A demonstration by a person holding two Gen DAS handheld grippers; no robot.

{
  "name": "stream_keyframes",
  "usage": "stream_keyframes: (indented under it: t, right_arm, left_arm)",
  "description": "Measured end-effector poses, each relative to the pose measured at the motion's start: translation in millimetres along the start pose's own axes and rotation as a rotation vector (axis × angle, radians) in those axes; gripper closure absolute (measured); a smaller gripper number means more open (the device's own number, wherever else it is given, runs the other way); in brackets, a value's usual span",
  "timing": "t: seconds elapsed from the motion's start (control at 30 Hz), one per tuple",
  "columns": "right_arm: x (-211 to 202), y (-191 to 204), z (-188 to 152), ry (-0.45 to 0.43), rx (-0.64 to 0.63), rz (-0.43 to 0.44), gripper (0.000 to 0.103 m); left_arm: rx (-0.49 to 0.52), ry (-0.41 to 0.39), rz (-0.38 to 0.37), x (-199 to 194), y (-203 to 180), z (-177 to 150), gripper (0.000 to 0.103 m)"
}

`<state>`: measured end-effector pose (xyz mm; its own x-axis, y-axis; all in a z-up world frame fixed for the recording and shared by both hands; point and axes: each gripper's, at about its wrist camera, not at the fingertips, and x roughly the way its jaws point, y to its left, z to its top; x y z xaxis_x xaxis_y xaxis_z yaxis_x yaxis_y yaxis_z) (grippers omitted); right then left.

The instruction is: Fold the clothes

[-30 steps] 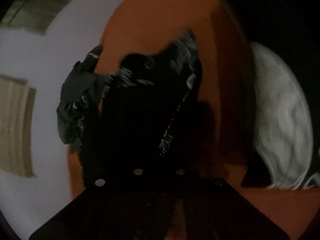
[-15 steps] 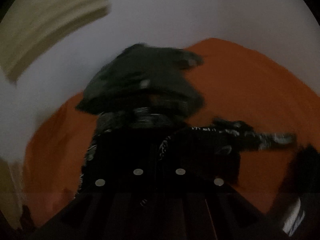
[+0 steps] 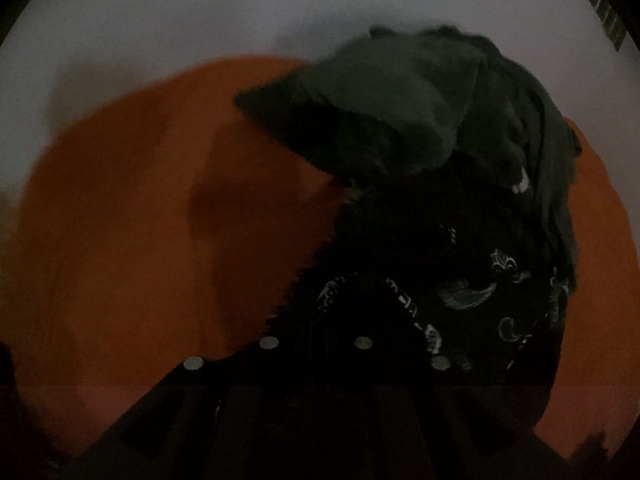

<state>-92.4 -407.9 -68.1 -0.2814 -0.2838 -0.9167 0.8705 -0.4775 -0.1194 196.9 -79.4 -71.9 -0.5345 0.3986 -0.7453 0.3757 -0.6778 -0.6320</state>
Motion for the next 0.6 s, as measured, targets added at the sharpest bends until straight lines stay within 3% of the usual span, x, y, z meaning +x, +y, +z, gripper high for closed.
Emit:
stream_keyframes:
  t: [0.07,0.17,0.27,0.3,0.37,0.47,0.6]
  right_arm:
    - [-1,-14,-15,0.015,0.012,-0.041,0.063]
    - [-36,-41,-60,-0.024,0.061,-0.079,0.045]
    - [-86,-68,-126,-0.072,0.144,-0.031,0.042]
    - [-101,-70,-150,-0.097,0.173,0.007,0.042]
    - [-128,-58,-198,-0.134,0.172,0.078,0.040]
    - [-153,-15,-264,-0.187,0.106,0.084,0.040]
    - [-137,63,-316,-0.182,-0.060,-0.124,0.033]
  left_arm:
    - [-0.028,0.026,-0.008,6,5,13,0.093]
    - [-0.039,0.054,-0.009,13,9,35,0.093]
    - [-0.047,0.075,-0.024,19,12,57,0.090]
    - [-0.057,0.090,-0.032,22,15,62,0.082]
    - [-0.073,0.115,-0.047,28,19,73,0.074]
    - [-0.080,0.139,-0.062,42,18,90,0.067]
    - [-0.097,0.155,-0.062,55,22,110,0.066]
